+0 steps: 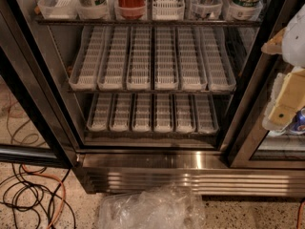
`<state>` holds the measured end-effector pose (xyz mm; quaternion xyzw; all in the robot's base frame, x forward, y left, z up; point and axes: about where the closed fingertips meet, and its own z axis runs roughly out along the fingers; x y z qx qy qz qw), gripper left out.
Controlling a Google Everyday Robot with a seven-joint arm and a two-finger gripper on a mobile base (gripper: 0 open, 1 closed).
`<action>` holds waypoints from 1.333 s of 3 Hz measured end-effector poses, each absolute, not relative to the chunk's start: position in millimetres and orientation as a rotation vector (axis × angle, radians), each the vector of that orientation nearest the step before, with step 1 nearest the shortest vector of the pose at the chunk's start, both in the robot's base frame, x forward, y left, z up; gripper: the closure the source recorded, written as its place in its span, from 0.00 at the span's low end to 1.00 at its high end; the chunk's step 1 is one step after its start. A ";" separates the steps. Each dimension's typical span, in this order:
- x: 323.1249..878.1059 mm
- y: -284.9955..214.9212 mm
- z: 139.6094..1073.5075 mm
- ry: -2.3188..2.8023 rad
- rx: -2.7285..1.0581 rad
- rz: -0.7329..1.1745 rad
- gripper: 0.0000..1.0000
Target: Pick coke can from top shelf of fridge
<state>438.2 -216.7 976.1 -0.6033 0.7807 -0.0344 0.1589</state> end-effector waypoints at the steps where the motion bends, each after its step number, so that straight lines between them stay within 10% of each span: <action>1: 438.2 -216.6 976.1 2.232 -1.725 -0.098 0.00; 4: 463.7 -178.5 1029.4 2.003 -1.484 0.159 0.00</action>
Offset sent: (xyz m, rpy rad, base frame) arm -0.0079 -0.0158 0.0158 0.1082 -0.0657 -0.0880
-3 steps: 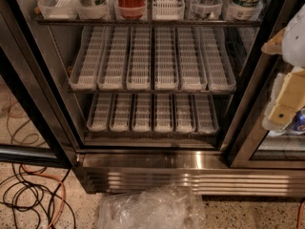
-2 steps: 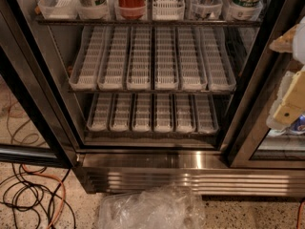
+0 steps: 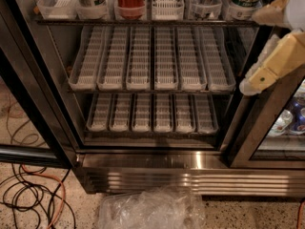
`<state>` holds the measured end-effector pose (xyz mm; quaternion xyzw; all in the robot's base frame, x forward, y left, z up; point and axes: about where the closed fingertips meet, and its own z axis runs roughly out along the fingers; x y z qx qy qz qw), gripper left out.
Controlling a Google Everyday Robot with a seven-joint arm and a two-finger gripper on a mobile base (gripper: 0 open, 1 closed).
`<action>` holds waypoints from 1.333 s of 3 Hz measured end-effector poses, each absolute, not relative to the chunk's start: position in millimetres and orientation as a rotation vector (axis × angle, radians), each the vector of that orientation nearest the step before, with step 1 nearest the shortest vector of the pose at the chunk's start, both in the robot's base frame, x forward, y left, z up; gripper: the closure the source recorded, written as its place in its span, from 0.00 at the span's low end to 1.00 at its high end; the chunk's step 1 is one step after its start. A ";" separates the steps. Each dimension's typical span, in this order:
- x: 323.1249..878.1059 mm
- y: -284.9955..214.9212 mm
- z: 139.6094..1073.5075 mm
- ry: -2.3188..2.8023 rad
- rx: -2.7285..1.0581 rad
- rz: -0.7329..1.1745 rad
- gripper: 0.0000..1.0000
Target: Pick coke can from top shelf of fridge
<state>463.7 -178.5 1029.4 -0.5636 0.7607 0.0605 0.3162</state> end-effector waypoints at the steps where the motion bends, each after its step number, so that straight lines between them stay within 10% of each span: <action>1: 461.1 -172.7 1036.4 1.984 -1.478 0.178 0.00; 4: 491.6 -74.6 1032.2 1.751 -1.576 0.362 0.00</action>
Offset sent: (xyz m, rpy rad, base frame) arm -0.0041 0.0173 0.0002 0.0792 -0.0069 0.0324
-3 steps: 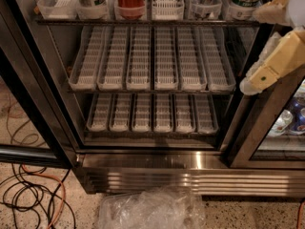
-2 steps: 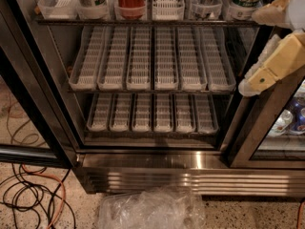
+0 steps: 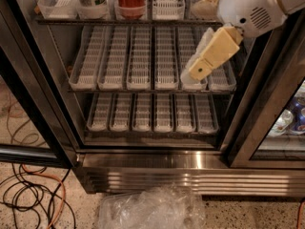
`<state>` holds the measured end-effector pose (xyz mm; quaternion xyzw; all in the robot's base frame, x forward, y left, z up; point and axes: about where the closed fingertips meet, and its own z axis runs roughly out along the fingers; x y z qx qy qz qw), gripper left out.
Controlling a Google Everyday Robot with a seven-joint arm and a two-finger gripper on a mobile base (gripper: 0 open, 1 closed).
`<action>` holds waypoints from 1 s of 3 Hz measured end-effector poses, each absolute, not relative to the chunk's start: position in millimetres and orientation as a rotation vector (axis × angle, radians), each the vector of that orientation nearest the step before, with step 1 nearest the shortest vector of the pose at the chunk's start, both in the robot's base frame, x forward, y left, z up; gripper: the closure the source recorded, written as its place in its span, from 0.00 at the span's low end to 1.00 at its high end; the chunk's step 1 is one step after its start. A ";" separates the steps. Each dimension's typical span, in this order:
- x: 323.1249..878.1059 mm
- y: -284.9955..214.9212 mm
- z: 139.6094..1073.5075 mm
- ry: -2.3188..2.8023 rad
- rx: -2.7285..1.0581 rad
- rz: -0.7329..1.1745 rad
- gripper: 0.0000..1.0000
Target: Pick coke can from top shelf of fridge
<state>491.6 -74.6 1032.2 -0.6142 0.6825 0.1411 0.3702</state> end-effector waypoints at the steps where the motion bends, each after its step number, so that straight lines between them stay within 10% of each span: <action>1: 514.3 -37.9 1036.9 1.666 -1.582 0.416 0.00; 3: 522.9 -32.8 1035.3 1.647 -1.555 0.435 0.00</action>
Offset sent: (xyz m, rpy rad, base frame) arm 0.0194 0.0313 0.0040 0.0507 -0.0213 0.0468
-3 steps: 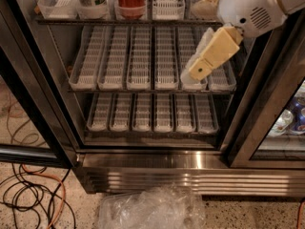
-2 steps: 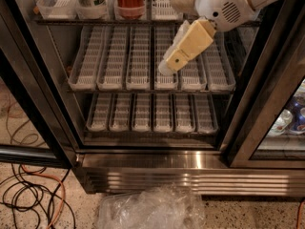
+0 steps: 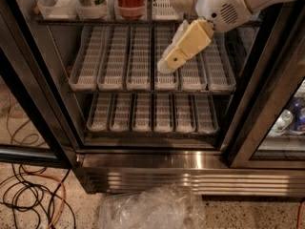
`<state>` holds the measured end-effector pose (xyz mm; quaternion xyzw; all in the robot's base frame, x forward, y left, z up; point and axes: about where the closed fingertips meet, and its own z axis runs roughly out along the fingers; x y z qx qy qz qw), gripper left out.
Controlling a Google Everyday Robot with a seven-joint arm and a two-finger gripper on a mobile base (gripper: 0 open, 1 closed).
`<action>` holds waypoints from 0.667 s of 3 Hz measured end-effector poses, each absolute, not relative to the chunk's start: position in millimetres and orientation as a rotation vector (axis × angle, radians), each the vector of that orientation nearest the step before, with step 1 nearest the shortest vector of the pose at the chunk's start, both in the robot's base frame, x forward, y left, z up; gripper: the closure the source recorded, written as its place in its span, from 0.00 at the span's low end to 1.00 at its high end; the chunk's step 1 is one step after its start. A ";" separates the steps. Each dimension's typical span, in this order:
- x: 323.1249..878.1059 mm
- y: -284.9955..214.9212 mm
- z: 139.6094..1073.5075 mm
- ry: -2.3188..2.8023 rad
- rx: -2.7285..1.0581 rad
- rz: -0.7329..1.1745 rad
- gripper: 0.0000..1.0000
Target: Pick coke can from top shelf of fridge
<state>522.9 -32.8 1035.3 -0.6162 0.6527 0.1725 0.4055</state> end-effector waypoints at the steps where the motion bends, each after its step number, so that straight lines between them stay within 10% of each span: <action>1: 555.0 -21.4 1043.9 1.586 -1.532 0.427 0.00; 2: 589.1 -5.1 1066.7 1.506 -1.502 0.419 0.00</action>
Offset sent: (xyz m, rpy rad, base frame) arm 0.1063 0.0400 0.0503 0.1445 -0.1759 0.0235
